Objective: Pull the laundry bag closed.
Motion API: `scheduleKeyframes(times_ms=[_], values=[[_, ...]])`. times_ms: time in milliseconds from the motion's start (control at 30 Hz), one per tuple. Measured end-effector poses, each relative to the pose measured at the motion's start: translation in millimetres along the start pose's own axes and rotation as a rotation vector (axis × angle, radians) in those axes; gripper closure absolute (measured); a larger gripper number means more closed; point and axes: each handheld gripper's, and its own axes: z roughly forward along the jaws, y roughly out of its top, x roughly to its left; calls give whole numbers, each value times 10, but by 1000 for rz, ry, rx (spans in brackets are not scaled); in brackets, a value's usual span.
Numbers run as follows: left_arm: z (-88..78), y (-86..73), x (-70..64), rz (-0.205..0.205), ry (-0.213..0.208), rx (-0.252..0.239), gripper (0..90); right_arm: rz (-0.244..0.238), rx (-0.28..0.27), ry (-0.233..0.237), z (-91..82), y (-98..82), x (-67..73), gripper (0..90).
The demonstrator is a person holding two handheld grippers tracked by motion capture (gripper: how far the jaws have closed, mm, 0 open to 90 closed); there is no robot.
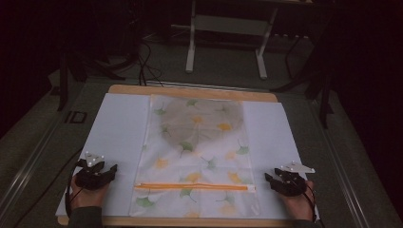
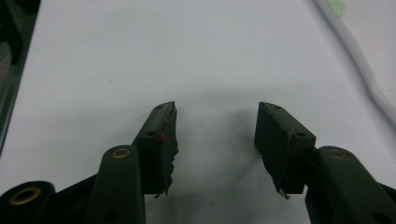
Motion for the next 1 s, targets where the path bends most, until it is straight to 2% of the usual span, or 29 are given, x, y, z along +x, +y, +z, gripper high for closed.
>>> scheduleKeyframes(times_ms=[233,433,800,1000], values=[[-39,-6,53,4,-41,-16,532,-40,11,4,-14,22,43,517],[-20,3,37,23,-59,-4,536,-41,18,20,-6,18,40,518],[-27,8,28,29,-86,-9,539,-55,19,36,-13,28,47,517],[-30,12,24,37,-103,-3,543,-78,27,52,-28,53,82,522]])
